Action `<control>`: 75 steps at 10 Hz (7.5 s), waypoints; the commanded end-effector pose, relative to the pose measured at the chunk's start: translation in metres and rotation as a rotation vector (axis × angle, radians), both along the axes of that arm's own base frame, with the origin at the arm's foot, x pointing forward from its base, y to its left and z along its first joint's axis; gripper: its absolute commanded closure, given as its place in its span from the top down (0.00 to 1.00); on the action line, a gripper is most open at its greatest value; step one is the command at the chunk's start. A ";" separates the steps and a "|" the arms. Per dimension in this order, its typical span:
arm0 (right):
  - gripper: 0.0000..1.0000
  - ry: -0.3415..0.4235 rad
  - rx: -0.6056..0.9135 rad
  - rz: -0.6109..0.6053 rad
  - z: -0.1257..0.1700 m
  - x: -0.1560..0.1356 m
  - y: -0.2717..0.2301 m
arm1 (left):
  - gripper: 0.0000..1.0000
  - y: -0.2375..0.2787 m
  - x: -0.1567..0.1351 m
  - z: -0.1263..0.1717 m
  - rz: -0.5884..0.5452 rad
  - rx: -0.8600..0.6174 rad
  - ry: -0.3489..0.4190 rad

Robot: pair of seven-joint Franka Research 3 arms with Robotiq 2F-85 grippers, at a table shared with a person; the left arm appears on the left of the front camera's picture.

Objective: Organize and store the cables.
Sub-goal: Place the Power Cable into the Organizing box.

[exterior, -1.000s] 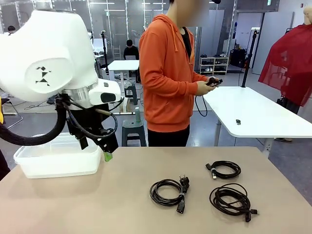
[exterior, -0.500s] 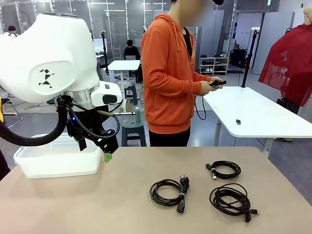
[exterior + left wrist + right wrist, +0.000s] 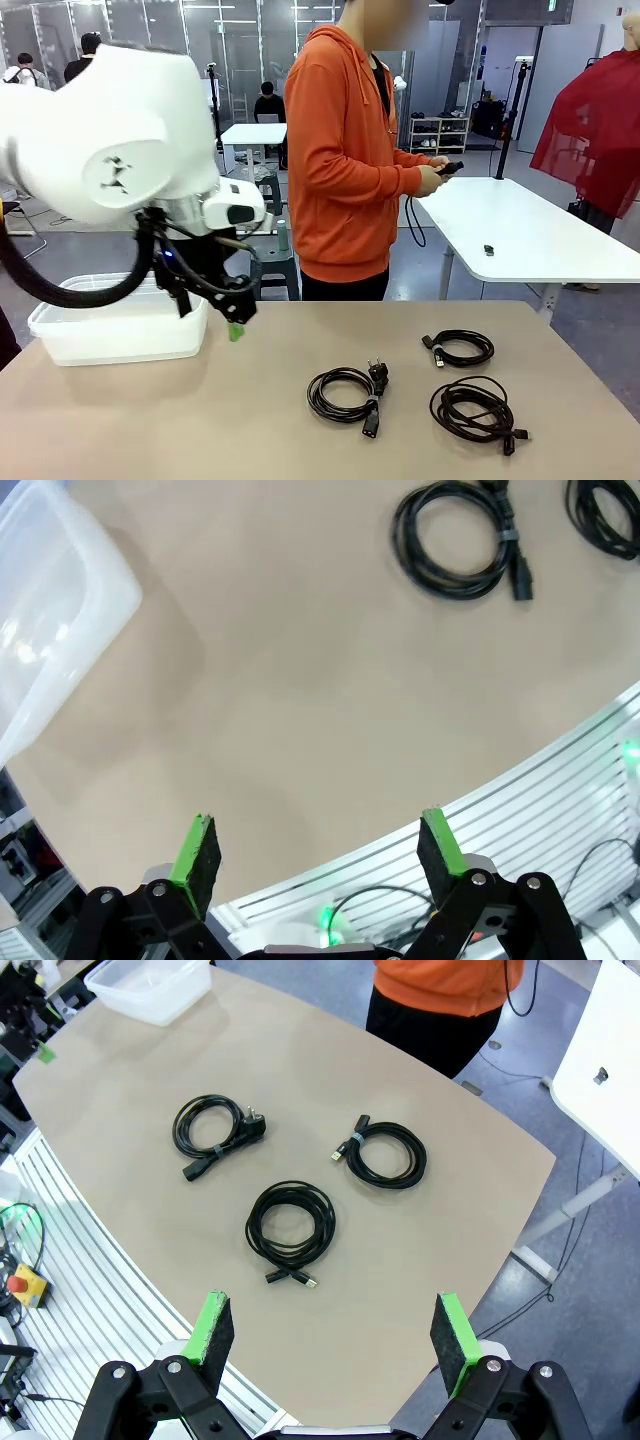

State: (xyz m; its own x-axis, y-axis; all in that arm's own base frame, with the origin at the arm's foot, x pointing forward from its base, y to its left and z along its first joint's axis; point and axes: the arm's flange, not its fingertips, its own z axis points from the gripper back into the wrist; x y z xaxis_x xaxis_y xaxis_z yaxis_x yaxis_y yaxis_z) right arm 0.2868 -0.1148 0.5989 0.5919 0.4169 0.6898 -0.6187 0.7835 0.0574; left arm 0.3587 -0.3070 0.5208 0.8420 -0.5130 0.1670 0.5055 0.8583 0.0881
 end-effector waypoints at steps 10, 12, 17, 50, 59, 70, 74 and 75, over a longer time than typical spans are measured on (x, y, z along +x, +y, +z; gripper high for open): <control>1.00 -0.004 0.003 0.003 -0.001 0.000 0.000 | 1.00 -0.164 0.055 -0.096 0.015 -0.129 0.062; 1.00 -0.004 0.003 0.003 -0.001 0.000 0.000 | 1.00 -0.170 0.055 -0.099 -0.016 -0.103 0.059; 1.00 -0.004 0.003 0.003 -0.001 0.000 0.000 | 1.00 -0.175 0.054 -0.094 -0.030 -0.086 0.065; 1.00 -0.004 0.003 0.003 -0.001 0.000 0.000 | 1.00 -0.217 0.100 -0.207 0.145 -0.138 0.121; 1.00 -0.004 0.003 0.003 -0.001 0.000 0.000 | 0.73 -0.225 0.107 -0.214 0.095 -0.071 0.123; 1.00 -0.004 0.003 0.003 -0.001 0.000 0.000 | 0.00 -0.220 0.098 -0.179 0.128 -0.097 0.188; 1.00 -0.004 0.003 0.003 -0.001 0.000 0.000 | 0.00 -0.191 0.068 -0.055 -0.087 -0.039 0.158; 1.00 -0.004 0.003 0.003 -0.001 0.000 0.000 | 0.00 -0.186 0.063 -0.034 -0.094 -0.025 0.118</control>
